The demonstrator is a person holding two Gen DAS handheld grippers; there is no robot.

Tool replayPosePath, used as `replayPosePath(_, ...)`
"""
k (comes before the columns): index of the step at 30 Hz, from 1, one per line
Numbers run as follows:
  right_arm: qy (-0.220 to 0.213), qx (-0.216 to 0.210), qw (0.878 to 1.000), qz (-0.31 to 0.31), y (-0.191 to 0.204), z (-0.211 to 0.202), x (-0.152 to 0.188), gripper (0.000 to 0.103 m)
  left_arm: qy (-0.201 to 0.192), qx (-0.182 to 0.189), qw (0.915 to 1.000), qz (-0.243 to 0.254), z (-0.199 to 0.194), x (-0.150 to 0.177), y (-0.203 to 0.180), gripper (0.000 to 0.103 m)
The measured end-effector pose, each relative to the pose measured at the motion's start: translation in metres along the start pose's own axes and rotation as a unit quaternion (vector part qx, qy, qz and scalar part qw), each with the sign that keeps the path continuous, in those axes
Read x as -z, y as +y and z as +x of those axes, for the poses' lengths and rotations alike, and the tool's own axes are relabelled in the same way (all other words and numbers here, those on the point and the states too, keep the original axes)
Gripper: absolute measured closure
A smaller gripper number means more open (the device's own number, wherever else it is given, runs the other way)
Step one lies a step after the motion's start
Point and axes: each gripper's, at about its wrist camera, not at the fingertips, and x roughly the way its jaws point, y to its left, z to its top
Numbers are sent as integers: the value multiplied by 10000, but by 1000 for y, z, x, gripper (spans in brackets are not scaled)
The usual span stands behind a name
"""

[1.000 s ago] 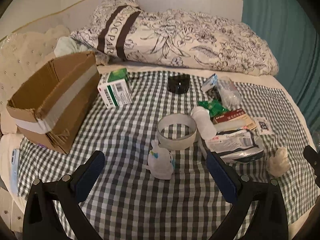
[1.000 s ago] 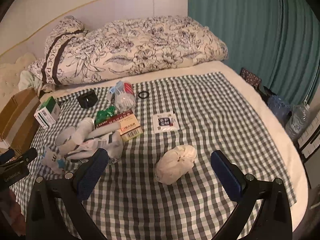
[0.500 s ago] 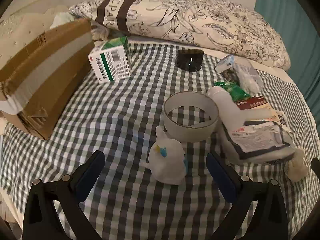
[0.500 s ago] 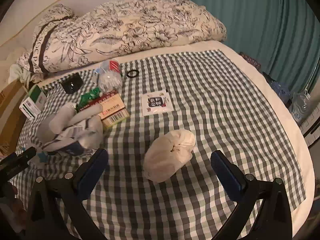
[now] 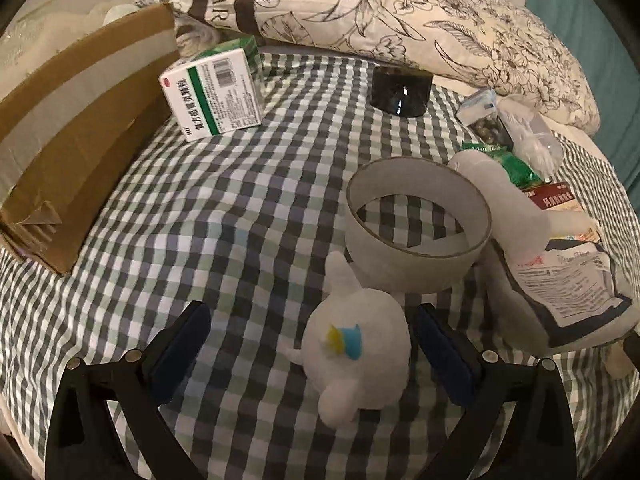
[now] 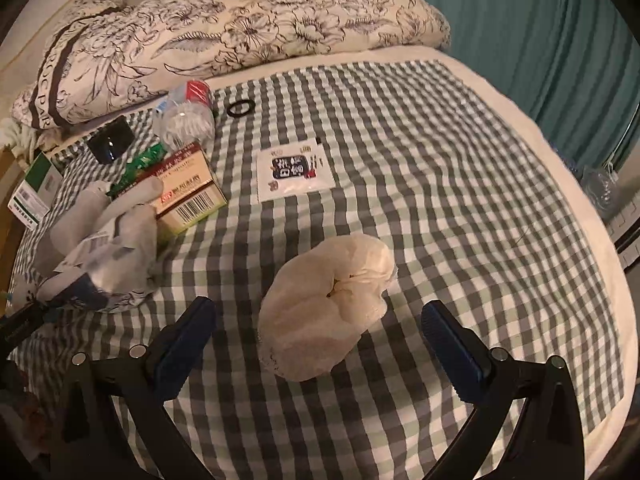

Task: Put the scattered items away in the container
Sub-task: 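Close the left tool on the white plush toy while the right tool grasps the white tissue, then carry the plush toy with the left tool while the right tool carries the tissue to the cardboard box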

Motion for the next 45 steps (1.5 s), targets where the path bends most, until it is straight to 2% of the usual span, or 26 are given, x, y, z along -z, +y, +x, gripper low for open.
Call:
replayPosePath(3, 116, -26, 9999, 31, -2, 7, 0, 2, 85, -146, 9998, 145, 5, 1, -4, 16)
replayPosePath(6, 211, 14, 9998, 14, -2, 13, 0, 14, 76, -86, 9997, 212, 4, 2, -5, 23)
replayPosePath(8, 340, -34, 9994, 95, -5, 19, 1, 38, 88, 1, 9997, 239, 3, 2, -5, 33)
replayPosePath(9, 428, -39, 9989, 166, -7, 22, 1, 42, 96, 47, 9996, 264, 3, 2, -6, 41)
replayPosePath(10, 476, -27, 9986, 211, -8, 24, 0, 47, 116, 82, 9995, 289, 3, 3, -6, 45)
replayPosePath(14, 455, 8, 9988, 168, -10, 22, 0, 67, 139, 71, 9994, 324, 0, 4, -7, 45)
replayPosePath(17, 409, 61, 9990, 163, -10, 19, -1, 79, 103, 80, 9995, 287, -3, 5, -6, 45)
replayPosePath(18, 391, 69, 9991, 176, -10, 18, -1, 80, 83, 97, 9995, 283, -5, 5, -6, 47)
replayPosePath(19, 378, 55, 9991, 186, -11, 16, -1, 81, 67, 112, 9995, 280, -7, 6, -6, 56)
replayPosePath(25, 222, -8, 9996, 168, -12, 0, 2, 84, -74, 141, 9997, 184, -22, 6, -1, 56)
replayPosePath(34, -230, -266, 9994, 22, 2, -49, -4, 84, -502, 156, 9984, 187, -69, 3, 4, 56)
replayPosePath(41, -619, -656, 9957, -194, 33, -95, -16, 84, -812, 204, 9965, -10, -120, -9, 29, 56)
replayPosePath(45, -830, -920, 9916, -360, 64, -118, -25, 84, -970, 92, 9952, -109, -144, -22, 51, 56)
